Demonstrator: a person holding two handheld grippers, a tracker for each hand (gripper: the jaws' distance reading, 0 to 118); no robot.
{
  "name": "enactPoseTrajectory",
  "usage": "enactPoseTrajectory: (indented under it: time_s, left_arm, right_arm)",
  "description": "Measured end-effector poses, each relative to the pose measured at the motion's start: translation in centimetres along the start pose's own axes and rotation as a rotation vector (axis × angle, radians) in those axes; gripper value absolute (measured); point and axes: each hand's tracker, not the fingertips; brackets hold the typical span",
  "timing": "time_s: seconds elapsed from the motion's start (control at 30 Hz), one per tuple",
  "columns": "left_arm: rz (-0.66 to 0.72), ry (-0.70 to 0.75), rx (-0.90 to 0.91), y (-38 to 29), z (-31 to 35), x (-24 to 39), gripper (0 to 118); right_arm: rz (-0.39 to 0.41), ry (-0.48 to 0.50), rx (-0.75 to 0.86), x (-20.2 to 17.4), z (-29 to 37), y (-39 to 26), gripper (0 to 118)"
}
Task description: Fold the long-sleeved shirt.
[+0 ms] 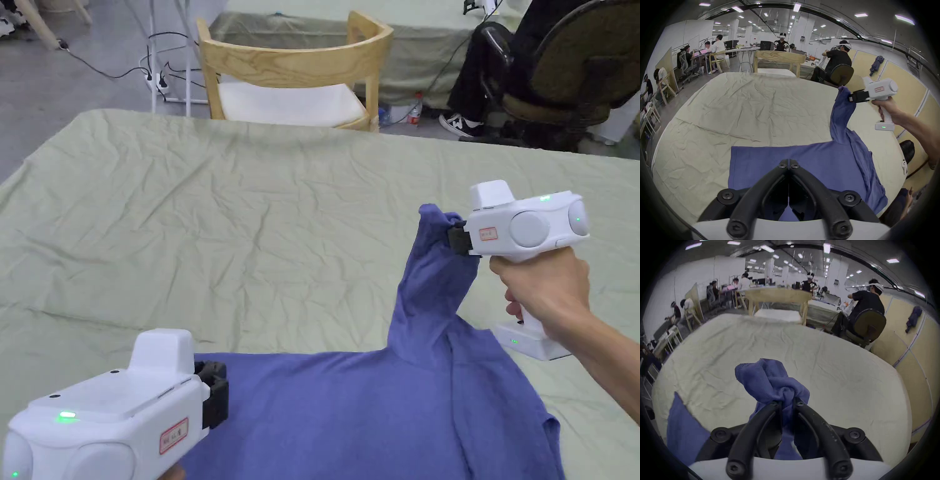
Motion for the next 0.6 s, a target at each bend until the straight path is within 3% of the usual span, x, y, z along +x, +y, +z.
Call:
enactPoseTrajectory:
  time_s: [0.2,0.33,0.6]
  left_arm:
    - [-0.004,-0.005,0.010,-2.3,4.2,0.5,0]
    - [-0.002,-0.013,0.016,-3.6,6.0,0.9,0]
    - [0.000,-0.021,-0.001,-5.7,7.4,1.2,0]
  right_arm:
    - [0.018,-0.002,0.086,-2.5,10.7,-7.6,15]
    - [0.000,-0.013,0.071,-4.3,13.8,-14.6,15]
    - [-0.096,0.006,-0.136,-7.2,10.8,-25.5,15]
